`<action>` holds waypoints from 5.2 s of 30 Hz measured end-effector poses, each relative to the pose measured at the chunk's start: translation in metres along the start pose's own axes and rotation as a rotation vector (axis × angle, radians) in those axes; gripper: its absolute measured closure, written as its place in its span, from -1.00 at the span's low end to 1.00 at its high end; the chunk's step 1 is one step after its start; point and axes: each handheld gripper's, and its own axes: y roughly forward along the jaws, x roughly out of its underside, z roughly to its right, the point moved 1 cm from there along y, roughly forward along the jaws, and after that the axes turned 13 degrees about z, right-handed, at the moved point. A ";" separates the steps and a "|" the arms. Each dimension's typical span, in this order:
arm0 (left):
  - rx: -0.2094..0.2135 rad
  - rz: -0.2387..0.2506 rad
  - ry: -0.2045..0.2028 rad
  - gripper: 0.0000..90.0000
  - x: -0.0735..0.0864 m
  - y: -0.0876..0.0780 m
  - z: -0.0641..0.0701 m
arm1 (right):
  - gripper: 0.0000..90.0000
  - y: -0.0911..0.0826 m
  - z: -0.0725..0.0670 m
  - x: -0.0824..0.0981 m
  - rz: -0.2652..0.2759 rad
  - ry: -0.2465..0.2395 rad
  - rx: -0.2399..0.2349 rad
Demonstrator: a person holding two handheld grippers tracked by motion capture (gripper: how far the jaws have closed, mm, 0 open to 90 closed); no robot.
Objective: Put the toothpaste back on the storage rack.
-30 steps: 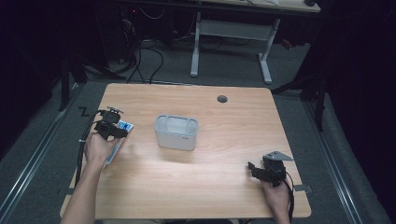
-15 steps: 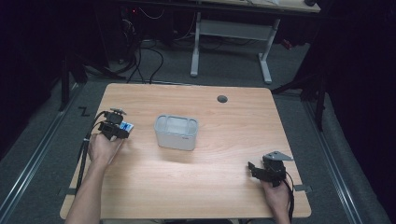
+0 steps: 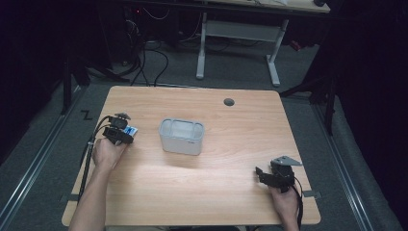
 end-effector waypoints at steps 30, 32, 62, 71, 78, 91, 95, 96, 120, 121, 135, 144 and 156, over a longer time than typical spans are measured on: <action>0.039 0.016 -0.086 0.50 -0.001 -0.002 -0.012 | -0.33 0.000 0.000 0.000 -0.002 0.000 -0.001; 0.042 0.020 -0.089 0.53 -0.001 -0.003 -0.013 | -0.33 0.000 0.000 0.000 0.000 0.000 0.000; 0.115 0.186 -0.015 0.66 -0.006 -0.054 -0.003 | -0.34 0.000 0.000 0.000 -0.002 0.000 -0.001; 0.160 0.293 -0.017 0.66 -0.005 -0.084 0.001 | -0.34 0.000 0.000 0.000 0.000 0.000 0.000; 0.184 0.357 -0.001 0.66 -0.006 -0.104 0.007 | -0.34 0.000 0.000 0.000 -0.002 -0.001 -0.002; 0.245 0.452 0.044 0.66 -0.012 -0.130 0.029 | -0.34 0.000 0.000 0.000 -0.001 -0.001 -0.001; 0.266 0.474 0.046 0.66 -0.015 -0.136 0.033 | -0.34 0.000 0.000 0.000 -0.001 -0.001 -0.001; 0.270 0.480 0.042 0.66 -0.015 -0.137 0.034 | -0.34 0.000 0.000 0.000 -0.001 -0.001 -0.001; 0.374 0.597 0.033 0.68 -0.035 -0.164 0.057 | -0.34 0.000 0.000 0.000 -0.001 -0.002 -0.002; 0.378 0.603 0.033 0.68 -0.036 -0.166 0.058 | -0.34 0.000 0.000 0.000 -0.001 -0.002 -0.002; 0.428 0.643 0.058 0.68 -0.055 -0.178 0.076 | -0.34 0.000 0.000 0.000 -0.001 -0.002 -0.002; 0.456 0.678 0.063 0.68 -0.070 -0.183 0.087 | -0.35 0.000 0.000 0.000 -0.003 -0.002 -0.004; 0.476 0.727 0.050 0.68 -0.088 -0.181 0.102 | -0.35 0.000 0.000 0.000 -0.001 -0.002 -0.006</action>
